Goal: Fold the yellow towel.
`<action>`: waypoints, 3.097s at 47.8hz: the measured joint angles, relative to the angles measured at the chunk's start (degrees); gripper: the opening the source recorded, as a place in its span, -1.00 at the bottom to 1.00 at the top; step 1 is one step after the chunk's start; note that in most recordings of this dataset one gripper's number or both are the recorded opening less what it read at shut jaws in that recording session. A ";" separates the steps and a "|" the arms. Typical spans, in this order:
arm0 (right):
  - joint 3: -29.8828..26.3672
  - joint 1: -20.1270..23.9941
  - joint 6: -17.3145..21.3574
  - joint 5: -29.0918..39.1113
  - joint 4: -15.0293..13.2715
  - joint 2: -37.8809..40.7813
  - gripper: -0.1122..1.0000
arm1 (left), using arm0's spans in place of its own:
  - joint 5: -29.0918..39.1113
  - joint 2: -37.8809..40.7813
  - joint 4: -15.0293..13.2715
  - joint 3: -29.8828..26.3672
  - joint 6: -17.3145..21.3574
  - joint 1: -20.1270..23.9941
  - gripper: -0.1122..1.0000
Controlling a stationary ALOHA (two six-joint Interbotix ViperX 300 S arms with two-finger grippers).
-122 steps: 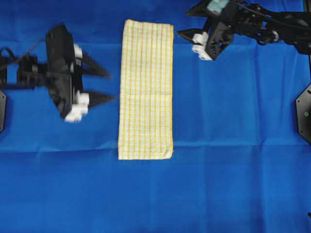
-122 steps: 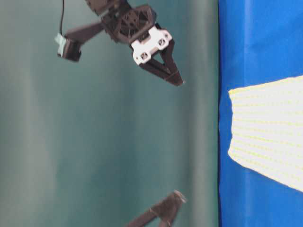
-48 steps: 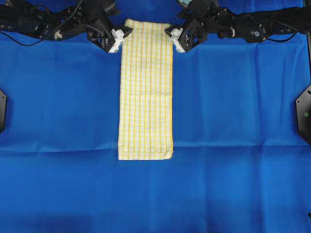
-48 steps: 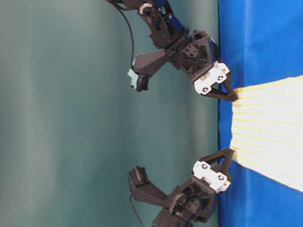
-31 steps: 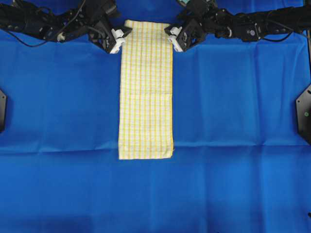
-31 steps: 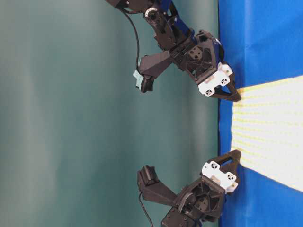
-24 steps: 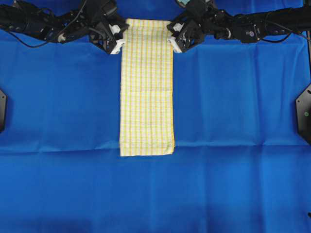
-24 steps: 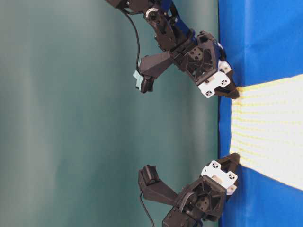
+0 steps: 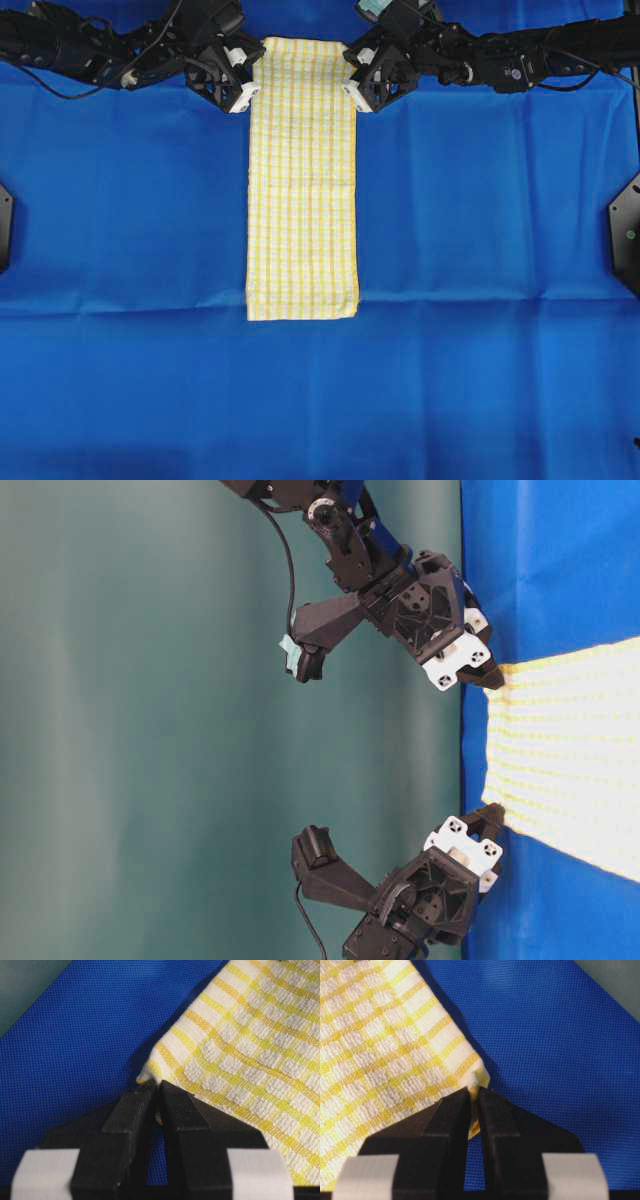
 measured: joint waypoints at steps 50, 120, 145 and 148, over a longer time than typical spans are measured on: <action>5.80 8.70 0.97 -0.09 0.09 -9.67 -0.71 | 2.46 -13.27 0.00 8.35 -2.99 -10.90 -0.76; 14.50 37.18 1.23 -5.54 9.84 -13.71 -0.71 | 1.05 -15.91 -1.41 15.21 -18.72 -42.54 -0.76; 14.50 38.41 1.14 -5.54 9.84 -13.54 -0.40 | 1.05 -15.56 -1.32 14.85 -18.28 -42.54 -0.65; 14.50 39.02 1.14 -5.63 9.84 -13.62 -0.06 | 1.23 -15.64 -1.32 14.85 -18.19 -42.63 -0.45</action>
